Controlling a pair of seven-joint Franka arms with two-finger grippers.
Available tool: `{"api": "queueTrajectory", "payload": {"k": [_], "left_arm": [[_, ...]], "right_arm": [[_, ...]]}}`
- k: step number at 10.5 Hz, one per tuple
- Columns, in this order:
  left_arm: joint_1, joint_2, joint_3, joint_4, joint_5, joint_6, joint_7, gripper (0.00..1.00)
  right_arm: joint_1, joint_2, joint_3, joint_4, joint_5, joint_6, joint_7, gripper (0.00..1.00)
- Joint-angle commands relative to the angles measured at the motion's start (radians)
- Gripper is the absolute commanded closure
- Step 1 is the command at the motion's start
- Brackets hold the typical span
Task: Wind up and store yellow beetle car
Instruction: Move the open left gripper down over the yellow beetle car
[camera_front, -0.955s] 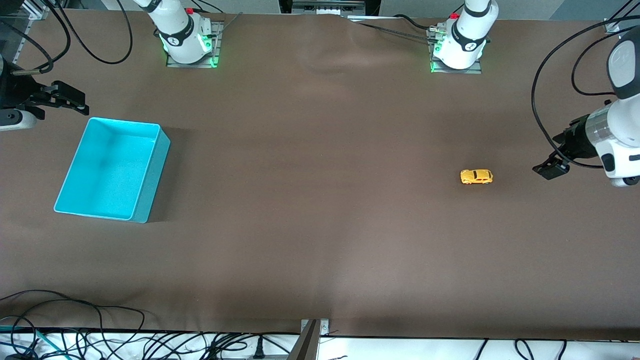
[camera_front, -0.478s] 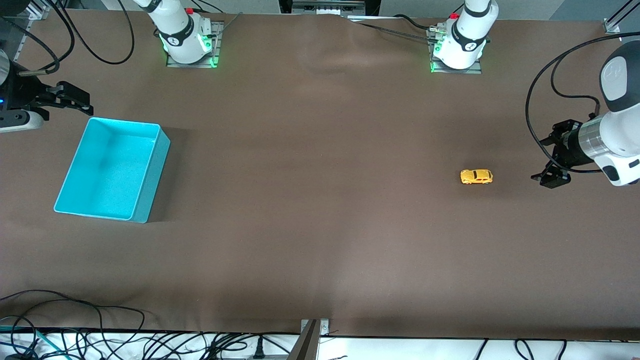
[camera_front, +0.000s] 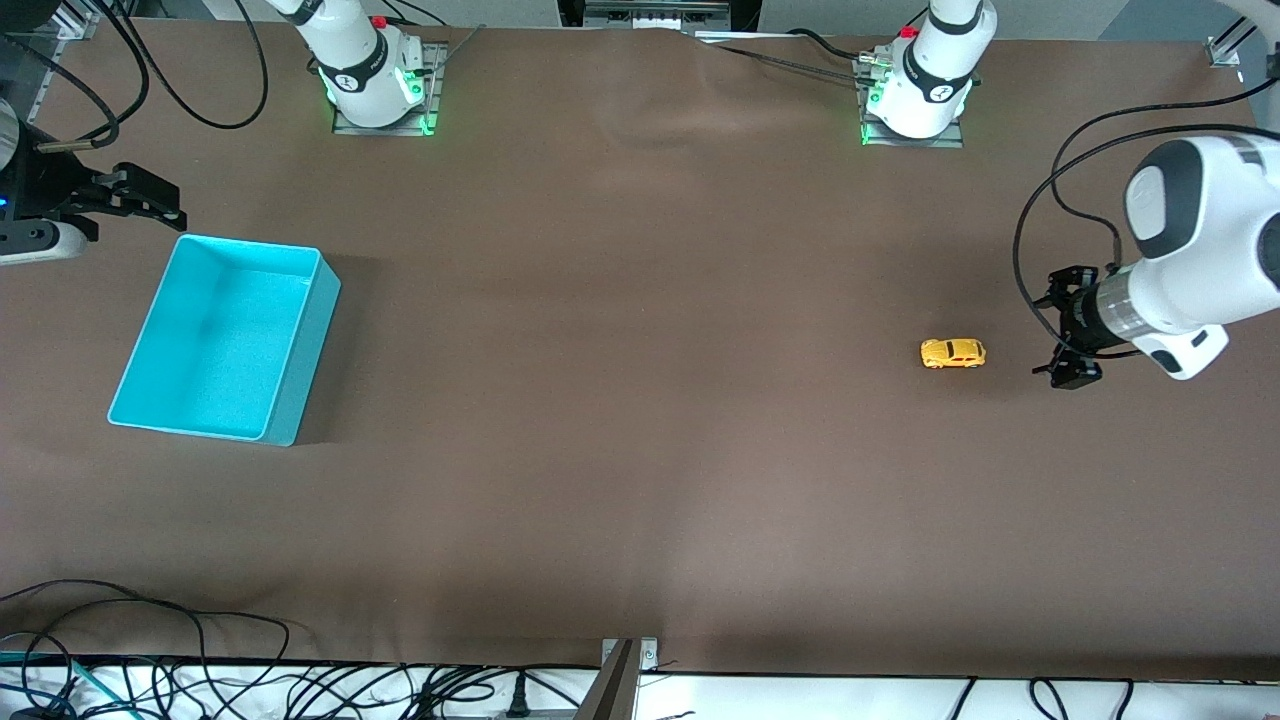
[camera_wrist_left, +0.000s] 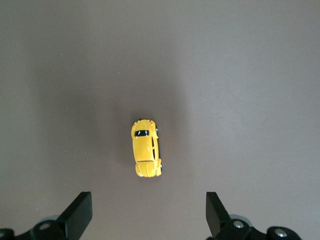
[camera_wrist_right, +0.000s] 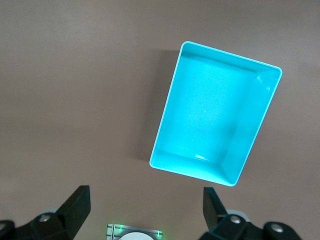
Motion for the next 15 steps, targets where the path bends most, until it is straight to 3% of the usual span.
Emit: {"api": "queueTrajectory", "payload": {"k": [1,4,7,11,15], "left_arm": [[-0.002,-0.027,-0.006,-0.145,-0.013,0.13,-0.019,0.0],[-0.013,-0.003,-0.008,-0.269,0.001,0.372,-0.087,0.0],[-0.025,0.092,-0.019,-0.271,0.164,0.432,-0.314,0.0],[-0.025,0.108,-0.045,-0.344,0.194,0.584,-0.324,0.0],[-0.028,0.116,-0.051,-0.381,0.199,0.589,-0.327,0.0]], "right_arm": [[-0.001,-0.011,-0.003,0.005,-0.004,-0.011,-0.017,0.0],[-0.002,-0.016,-0.005,0.005,-0.003,-0.014,-0.017,0.0],[-0.001,-0.019,0.0,0.007,-0.002,-0.015,-0.017,0.0],[-0.002,-0.014,0.0,0.002,0.001,-0.018,-0.017,0.0],[-0.002,-0.008,-0.003,-0.002,0.001,-0.015,-0.017,0.0]]}}
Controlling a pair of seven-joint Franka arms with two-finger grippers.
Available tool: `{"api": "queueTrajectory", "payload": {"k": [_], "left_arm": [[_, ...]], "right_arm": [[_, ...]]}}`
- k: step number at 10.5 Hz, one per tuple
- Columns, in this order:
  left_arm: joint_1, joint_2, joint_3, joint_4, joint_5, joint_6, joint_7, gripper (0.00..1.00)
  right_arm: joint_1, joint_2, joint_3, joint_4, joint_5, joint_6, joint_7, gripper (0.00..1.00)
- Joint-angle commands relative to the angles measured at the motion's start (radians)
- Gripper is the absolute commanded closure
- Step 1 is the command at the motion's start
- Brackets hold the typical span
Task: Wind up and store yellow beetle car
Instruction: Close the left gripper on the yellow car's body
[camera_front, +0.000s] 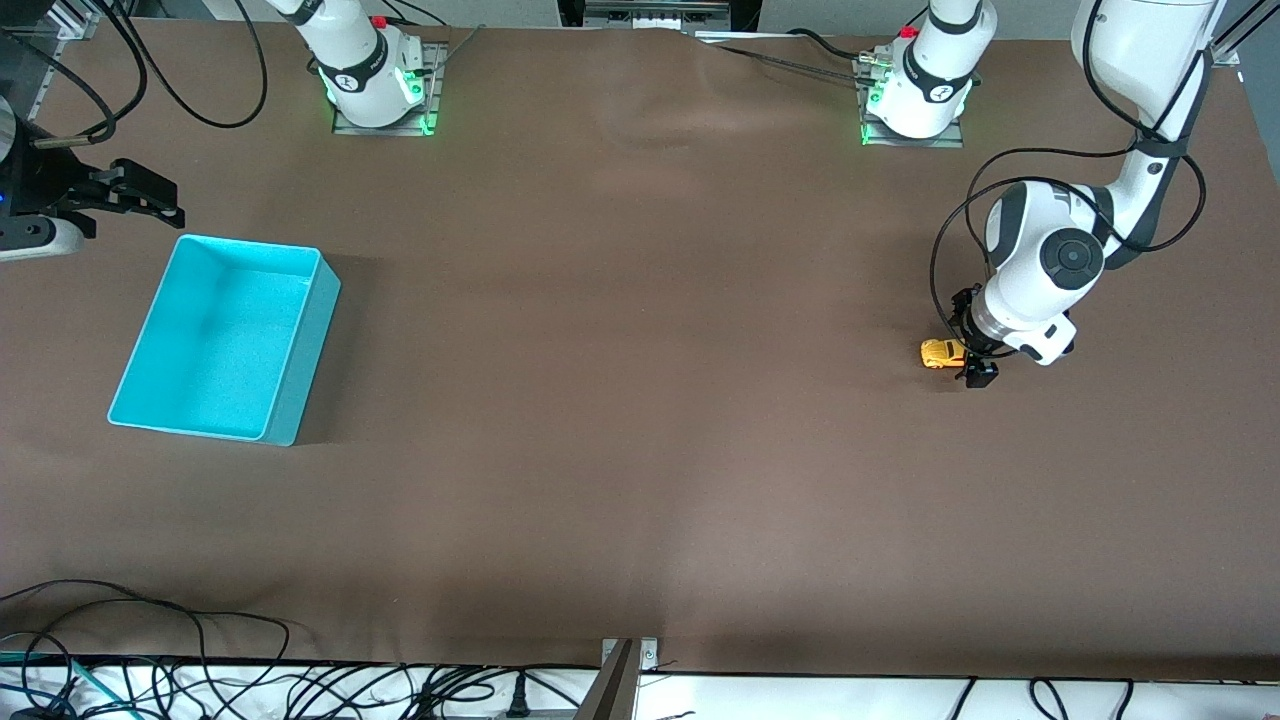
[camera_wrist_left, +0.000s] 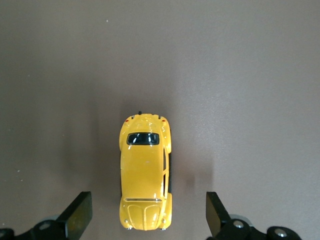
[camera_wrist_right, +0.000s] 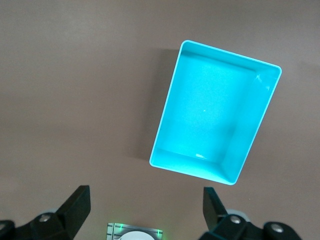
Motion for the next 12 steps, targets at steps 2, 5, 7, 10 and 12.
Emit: {"api": "queueTrajectory", "payload": {"k": [2,5,7,10,12], "left_arm": [[0.003,-0.01,-0.004,-0.055,0.096,0.015,-0.031,0.0],[0.003,-0.01,-0.004,-0.054,0.094,0.015,-0.031,0.1],[0.006,-0.01,-0.004,-0.052,0.094,0.015,-0.066,0.51],[0.006,-0.013,-0.004,-0.048,0.094,0.015,-0.111,1.0],[0.006,-0.016,-0.004,-0.045,0.094,0.015,-0.111,1.0]], "right_arm": [[-0.002,-0.003,-0.004,-0.003,0.001,-0.01,-0.017,0.0],[-0.004,-0.001,-0.004,-0.005,0.0,-0.005,-0.017,0.0],[-0.004,0.003,-0.004,-0.005,0.0,-0.004,-0.017,0.0],[-0.004,0.005,-0.004,-0.005,0.0,-0.002,-0.017,0.0],[-0.004,0.006,-0.004,-0.005,0.0,-0.002,-0.017,0.0]]}}
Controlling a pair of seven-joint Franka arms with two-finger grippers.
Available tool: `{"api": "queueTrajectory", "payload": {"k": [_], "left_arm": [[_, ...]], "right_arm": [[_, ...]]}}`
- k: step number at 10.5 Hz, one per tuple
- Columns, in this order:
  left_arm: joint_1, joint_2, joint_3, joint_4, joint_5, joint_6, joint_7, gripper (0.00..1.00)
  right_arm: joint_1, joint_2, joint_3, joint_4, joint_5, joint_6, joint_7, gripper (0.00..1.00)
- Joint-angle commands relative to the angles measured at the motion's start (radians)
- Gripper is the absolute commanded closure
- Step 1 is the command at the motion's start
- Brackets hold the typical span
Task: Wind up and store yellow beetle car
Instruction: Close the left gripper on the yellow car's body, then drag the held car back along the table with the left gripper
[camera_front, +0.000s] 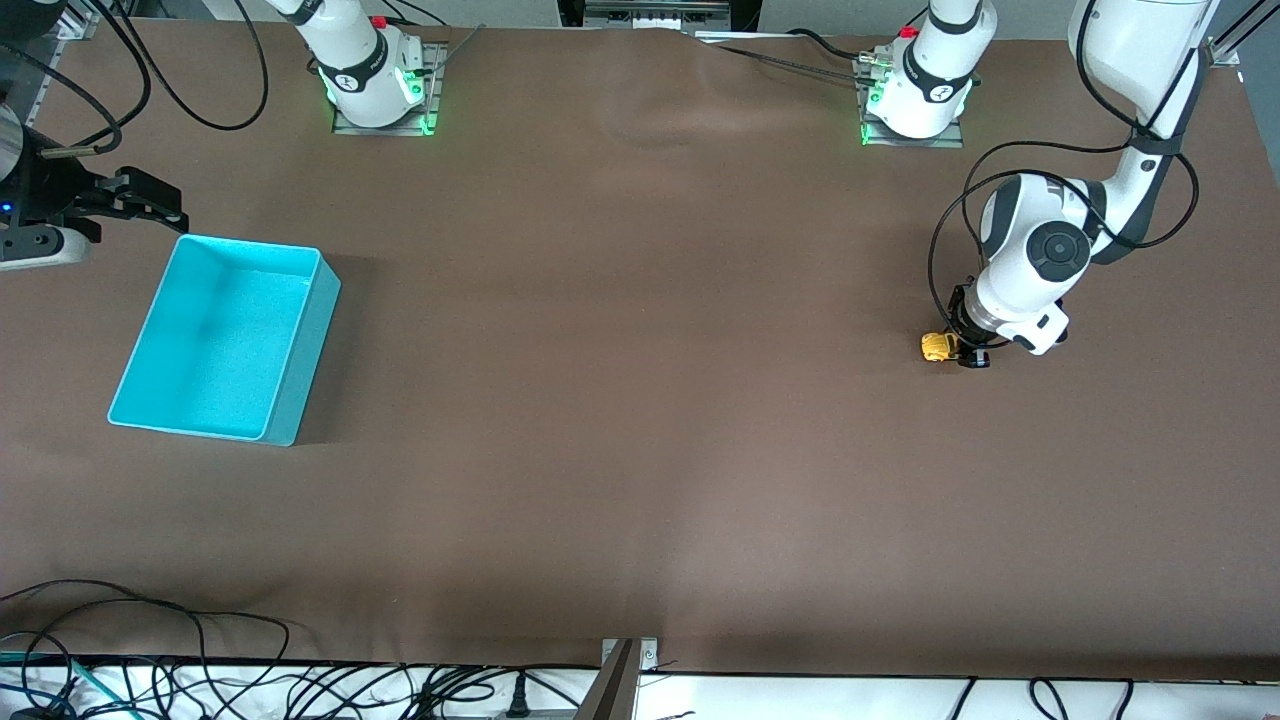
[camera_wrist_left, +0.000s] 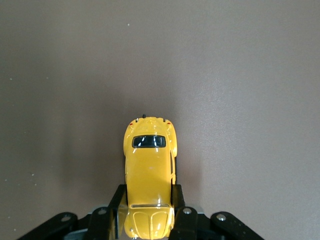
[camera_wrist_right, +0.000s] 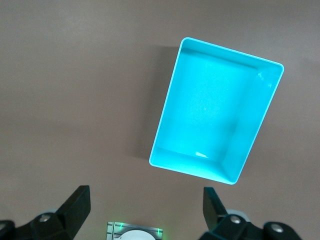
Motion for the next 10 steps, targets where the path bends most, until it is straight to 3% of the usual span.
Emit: {"api": "queueTrajectory", "payload": {"k": [1,7,10], "left_arm": [[0.001,-0.008,-0.006,-0.002,0.035,0.003,-0.036,1.0],[-0.004,-0.01,-0.15,0.027,0.036,-0.069,-0.069,1.0],[-0.022,-0.005,-0.159,0.05,0.036,-0.069,-0.182,1.0]], "right_arm": [[-0.003,-0.006,-0.002,-0.003,0.0,-0.002,-0.017,0.0],[-0.006,-0.004,-0.002,-0.003,0.0,-0.002,-0.017,0.0],[-0.006,-0.004,-0.002,-0.003,0.0,-0.002,-0.017,0.0]]}}
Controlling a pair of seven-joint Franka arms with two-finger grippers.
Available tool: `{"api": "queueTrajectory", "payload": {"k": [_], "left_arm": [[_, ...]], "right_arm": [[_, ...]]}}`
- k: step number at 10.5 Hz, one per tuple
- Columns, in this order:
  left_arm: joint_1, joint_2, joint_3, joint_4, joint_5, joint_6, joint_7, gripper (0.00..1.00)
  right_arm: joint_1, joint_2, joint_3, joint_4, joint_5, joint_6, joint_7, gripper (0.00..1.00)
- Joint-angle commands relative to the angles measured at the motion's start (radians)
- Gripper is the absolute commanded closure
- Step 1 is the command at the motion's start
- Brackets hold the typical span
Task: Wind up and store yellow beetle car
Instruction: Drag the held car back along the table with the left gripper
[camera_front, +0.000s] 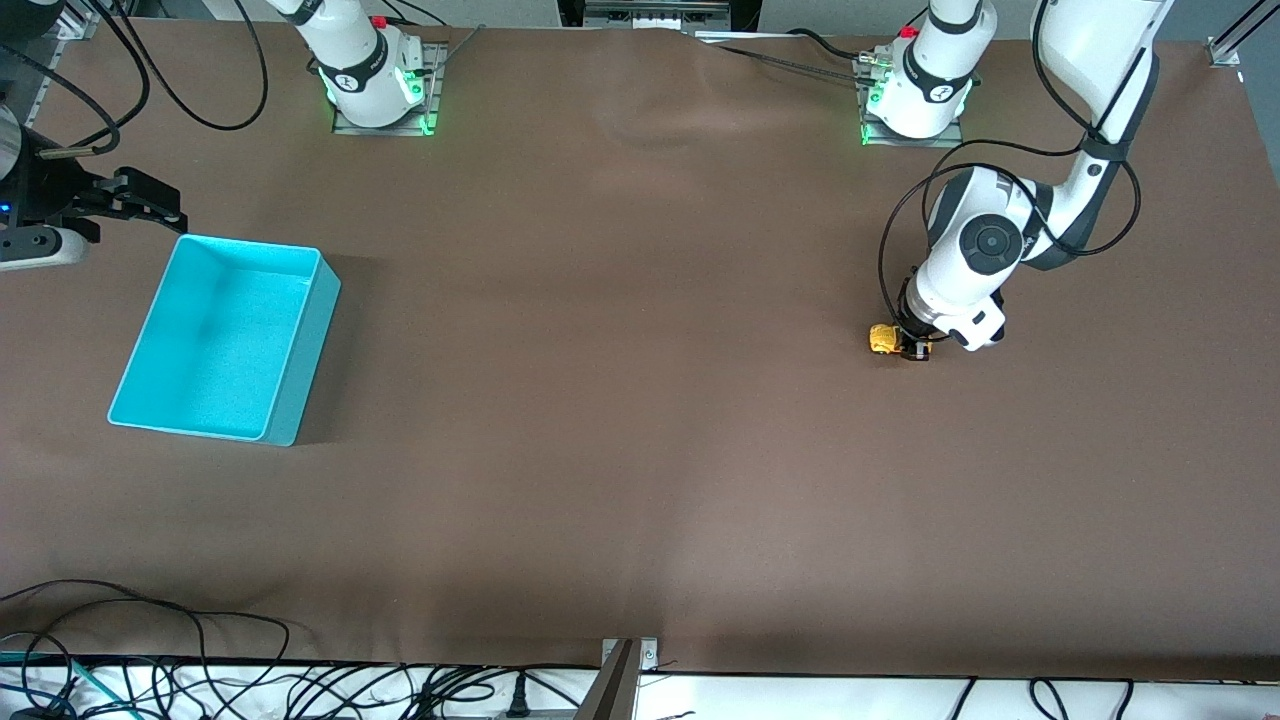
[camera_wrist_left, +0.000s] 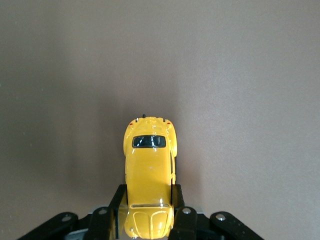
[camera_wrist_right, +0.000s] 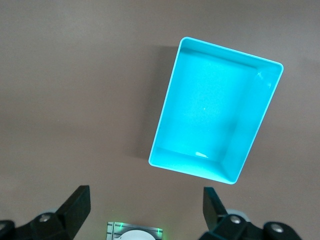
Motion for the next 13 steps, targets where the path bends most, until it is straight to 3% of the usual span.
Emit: {"api": "queueTrajectory", "payload": {"k": [1,4,9,13], "left_arm": [[-0.022,0.002,0.0,0.026,0.036,-0.029,-0.087,1.0],[-0.014,0.032,-0.003,0.026,0.094,-0.028,-0.075,1.0],[0.029,0.049,0.009,0.026,0.094,-0.026,0.058,1.0],[0.033,0.061,0.088,0.028,0.093,-0.017,0.146,1.0]], "right_arm": [[-0.004,-0.005,-0.001,-0.003,0.0,-0.002,-0.017,0.0],[-0.004,-0.005,-0.001,-0.003,0.0,-0.001,-0.017,0.0],[-0.004,-0.005,-0.001,-0.003,0.0,-0.001,-0.017,0.0],[-0.004,-0.005,-0.001,-0.003,0.0,-0.001,-0.017,0.0]]}}
